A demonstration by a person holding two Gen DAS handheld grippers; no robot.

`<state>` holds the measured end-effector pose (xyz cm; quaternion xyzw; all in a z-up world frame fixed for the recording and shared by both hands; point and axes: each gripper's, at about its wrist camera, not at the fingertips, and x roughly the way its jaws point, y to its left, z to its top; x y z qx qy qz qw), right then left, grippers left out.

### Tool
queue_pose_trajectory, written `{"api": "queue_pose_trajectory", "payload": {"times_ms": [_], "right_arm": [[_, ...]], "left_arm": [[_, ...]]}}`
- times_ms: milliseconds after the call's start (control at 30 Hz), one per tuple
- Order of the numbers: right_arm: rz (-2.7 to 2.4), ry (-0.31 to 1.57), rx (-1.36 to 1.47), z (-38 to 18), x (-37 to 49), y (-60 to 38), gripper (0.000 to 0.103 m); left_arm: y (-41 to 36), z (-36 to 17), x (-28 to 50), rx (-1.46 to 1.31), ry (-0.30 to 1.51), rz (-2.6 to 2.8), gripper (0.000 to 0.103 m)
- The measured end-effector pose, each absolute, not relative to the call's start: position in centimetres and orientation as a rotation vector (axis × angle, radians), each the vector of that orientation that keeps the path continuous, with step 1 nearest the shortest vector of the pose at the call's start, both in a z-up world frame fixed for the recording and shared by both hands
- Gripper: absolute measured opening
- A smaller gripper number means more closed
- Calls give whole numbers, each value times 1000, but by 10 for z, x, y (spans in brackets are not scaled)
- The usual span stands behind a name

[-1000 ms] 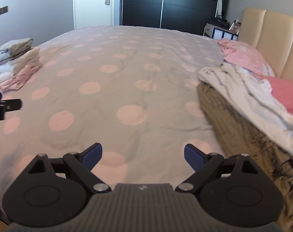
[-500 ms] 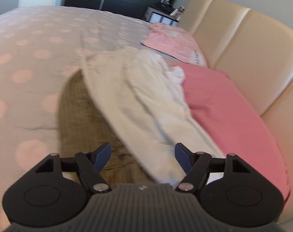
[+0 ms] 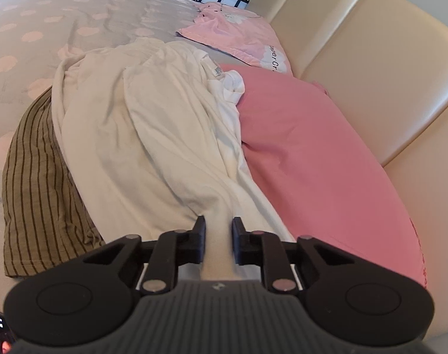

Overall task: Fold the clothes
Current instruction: 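Reach the right tool into the garment pile and grasp the white shirt, then pull the white shirt onto the open bed with the right tool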

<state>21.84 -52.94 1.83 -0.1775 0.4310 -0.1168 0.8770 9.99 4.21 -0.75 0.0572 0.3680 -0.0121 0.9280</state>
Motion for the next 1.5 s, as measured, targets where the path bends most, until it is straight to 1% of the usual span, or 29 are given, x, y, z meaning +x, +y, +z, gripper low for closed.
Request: {"api": "queue_pose_trajectory", "payload": {"times_ms": [67, 200, 367, 533, 667, 867, 1000, 1067, 1233, 1367, 1500], "right_arm": [[-230, 895, -383, 23, 217, -522, 11], [-172, 848, -404, 44, 207, -498, 9], [-62, 741, -360, 99, 204, -457, 9], [169, 634, -359, 153, 183, -374, 9], [349, 613, -376, 171, 154, -296, 9], [585, 633, -318, 160, 102, -216, 9], [767, 639, -287, 153, 49, -168, 9], [868, 671, -246, 146, 26, -154, 9], [1016, 808, -244, 103, -30, -128, 9], [1016, 944, -208, 55, -46, -133, 10], [980, 1001, -178, 30, -50, -142, 12]], "left_arm": [[39, -7, 99, 123, 755, -34, 78], [33, -7, 98, 135, 756, -53, 78], [32, 3, 89, 129, 729, -61, 78], [35, 21, 77, 130, 682, -47, 78], [44, 36, 66, 121, 644, -26, 77], [65, 57, 48, 109, 604, 9, 77], [81, 69, 41, 80, 593, 33, 77], [88, 73, 37, 74, 584, 46, 77], [94, 77, 32, 70, 581, 46, 78], [89, 75, 30, 94, 592, 13, 77], [75, 68, 29, 118, 618, -44, 77]]}}
